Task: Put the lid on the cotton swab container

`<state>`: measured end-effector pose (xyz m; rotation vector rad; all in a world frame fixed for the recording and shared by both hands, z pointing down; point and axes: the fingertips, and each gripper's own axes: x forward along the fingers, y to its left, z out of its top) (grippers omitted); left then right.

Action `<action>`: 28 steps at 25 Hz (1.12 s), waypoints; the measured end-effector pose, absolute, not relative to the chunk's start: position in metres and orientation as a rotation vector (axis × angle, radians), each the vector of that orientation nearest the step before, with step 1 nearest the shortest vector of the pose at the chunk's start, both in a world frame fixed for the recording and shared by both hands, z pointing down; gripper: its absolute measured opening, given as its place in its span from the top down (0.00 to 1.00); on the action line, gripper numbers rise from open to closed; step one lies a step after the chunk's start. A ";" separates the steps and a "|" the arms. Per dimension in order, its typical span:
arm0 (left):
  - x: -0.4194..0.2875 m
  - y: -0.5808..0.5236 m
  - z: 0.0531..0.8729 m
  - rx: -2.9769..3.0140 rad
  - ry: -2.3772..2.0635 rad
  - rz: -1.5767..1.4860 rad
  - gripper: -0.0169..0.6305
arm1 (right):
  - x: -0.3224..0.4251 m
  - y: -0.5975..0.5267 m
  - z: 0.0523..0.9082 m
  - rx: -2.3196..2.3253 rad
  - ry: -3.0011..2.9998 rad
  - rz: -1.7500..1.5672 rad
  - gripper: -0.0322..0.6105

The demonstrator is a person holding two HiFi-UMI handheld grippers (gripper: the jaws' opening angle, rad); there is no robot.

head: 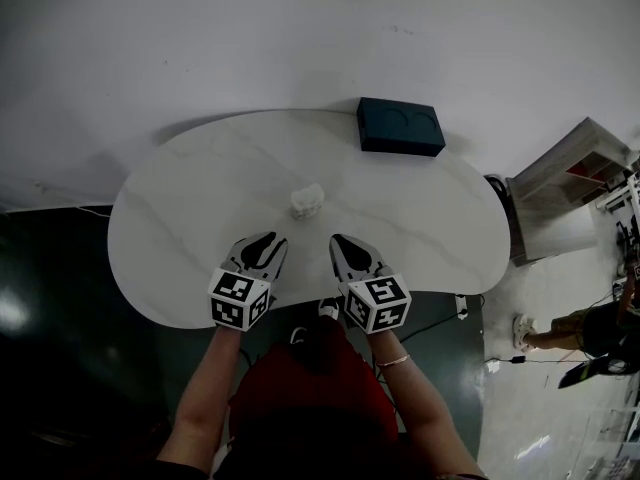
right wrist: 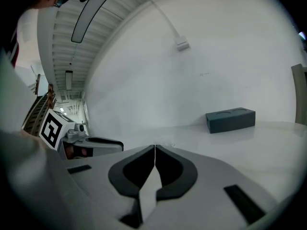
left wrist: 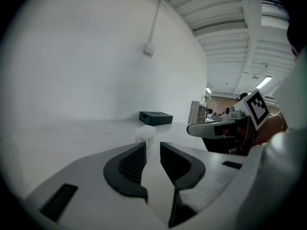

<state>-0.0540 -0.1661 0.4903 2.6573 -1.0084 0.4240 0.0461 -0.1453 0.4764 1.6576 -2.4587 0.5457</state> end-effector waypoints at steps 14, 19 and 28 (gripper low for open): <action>-0.058 -0.142 0.470 2.664 -1.072 0.351 0.93 | 0.051 -0.115 0.471 1.702 -2.432 0.504 0.93; -0.057 -0.129 0.466 2.648 -1.106 0.325 0.94 | 0.055 -0.101 0.467 1.695 -2.449 0.490 0.93; -0.066 -0.096 0.451 2.599 -1.207 0.301 0.94 | 0.059 -0.063 0.456 1.680 -2.471 0.462 0.93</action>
